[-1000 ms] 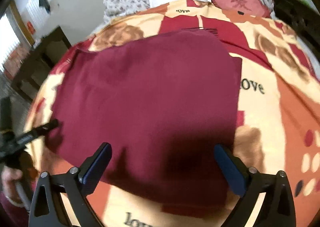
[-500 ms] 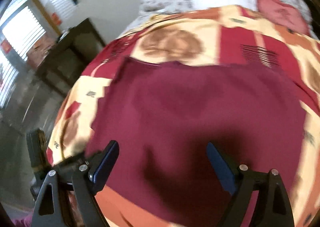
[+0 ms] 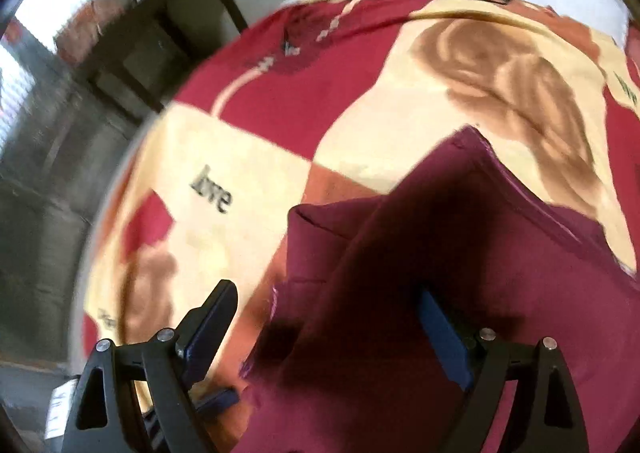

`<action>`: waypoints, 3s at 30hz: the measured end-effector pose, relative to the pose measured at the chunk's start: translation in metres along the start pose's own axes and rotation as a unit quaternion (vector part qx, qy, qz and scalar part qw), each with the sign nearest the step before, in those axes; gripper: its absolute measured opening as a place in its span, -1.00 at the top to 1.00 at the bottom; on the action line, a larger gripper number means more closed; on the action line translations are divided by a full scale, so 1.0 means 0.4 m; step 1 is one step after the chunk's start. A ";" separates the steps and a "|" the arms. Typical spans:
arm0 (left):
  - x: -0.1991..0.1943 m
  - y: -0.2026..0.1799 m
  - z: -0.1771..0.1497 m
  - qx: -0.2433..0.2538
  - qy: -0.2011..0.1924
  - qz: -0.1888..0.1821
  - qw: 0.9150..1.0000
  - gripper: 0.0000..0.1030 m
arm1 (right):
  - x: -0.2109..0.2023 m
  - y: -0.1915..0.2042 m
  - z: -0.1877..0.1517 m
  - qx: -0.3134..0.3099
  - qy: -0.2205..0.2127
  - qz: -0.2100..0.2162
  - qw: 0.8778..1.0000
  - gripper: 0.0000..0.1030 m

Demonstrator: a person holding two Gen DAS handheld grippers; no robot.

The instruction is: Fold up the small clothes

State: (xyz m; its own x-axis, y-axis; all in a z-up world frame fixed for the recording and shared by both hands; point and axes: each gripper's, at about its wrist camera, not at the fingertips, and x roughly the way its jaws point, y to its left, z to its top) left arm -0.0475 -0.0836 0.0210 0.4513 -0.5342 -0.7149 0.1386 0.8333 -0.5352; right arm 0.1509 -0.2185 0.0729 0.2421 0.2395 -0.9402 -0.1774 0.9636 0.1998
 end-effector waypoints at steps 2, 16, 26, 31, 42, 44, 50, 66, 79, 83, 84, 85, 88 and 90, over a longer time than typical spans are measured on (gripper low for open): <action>0.000 0.000 0.002 0.005 -0.001 -0.001 1.000 -0.57 | 0.033 0.024 0.008 -0.021 0.017 -0.029 0.999 -0.92; 0.020 -0.021 0.047 0.048 0.031 -0.022 0.998 -0.57 | -0.121 -0.109 -0.096 0.015 -0.067 0.067 0.995 0.57; 0.037 -0.124 0.029 0.106 0.034 -0.044 0.993 0.26 | -0.200 -0.171 -0.146 0.042 -0.107 0.098 0.988 0.61; -0.016 -0.223 0.035 0.148 0.011 -0.068 0.987 0.50 | -0.286 -0.202 -0.164 0.041 -0.152 0.087 0.984 0.64; 0.030 -0.551 -0.009 0.261 0.043 -0.156 0.952 0.53 | -0.513 -0.432 -0.325 0.074 -0.211 0.014 0.975 0.65; 0.073 -0.603 -0.032 0.273 0.061 -0.168 0.945 0.53 | -0.523 -0.491 -0.370 0.091 -0.210 -0.005 0.973 0.65; 0.195 -0.704 -0.119 0.302 0.114 -0.160 0.933 0.53 | -0.484 -0.658 -0.505 0.179 -0.203 -0.015 0.963 0.65; 0.024 -0.694 -0.040 0.328 0.038 -0.139 0.934 -0.38 | -0.563 -0.696 -0.574 0.228 -0.275 -0.003 0.934 -0.37; 0.208 -0.625 -0.084 0.293 0.092 -0.075 0.949 -0.38 | -0.411 -0.743 -0.490 0.191 -0.213 -0.077 0.955 0.83; 0.233 -0.665 -0.091 0.317 0.088 -0.052 0.943 -0.38 | -0.384 -0.776 -0.481 0.213 -0.204 -0.069 0.953 0.83; 0.235 -0.671 -0.092 0.323 0.088 -0.046 0.941 -0.38 | -0.399 -0.774 -0.484 0.217 -0.208 -0.067 0.951 0.83; 0.234 -0.674 -0.090 0.325 0.088 -0.045 0.941 -0.38 | -0.413 -0.770 -0.488 0.219 -0.213 -0.065 0.950 0.83; 0.229 -0.665 -0.085 0.315 0.088 -0.045 0.944 -0.38 | -0.471 -0.741 -0.511 0.225 -0.226 -0.062 0.946 0.59; 0.225 -0.661 -0.086 0.310 0.087 -0.044 0.946 -0.38 | -0.511 -0.709 -0.531 0.225 -0.243 -0.069 0.941 0.03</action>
State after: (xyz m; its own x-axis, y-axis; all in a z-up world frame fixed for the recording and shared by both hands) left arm -0.0737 -0.3568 0.0826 0.2687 -0.5756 -0.7724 0.6842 0.6784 -0.2676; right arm -0.0508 -0.5660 0.1498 0.6600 0.0280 -0.7507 0.2842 0.9157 0.2840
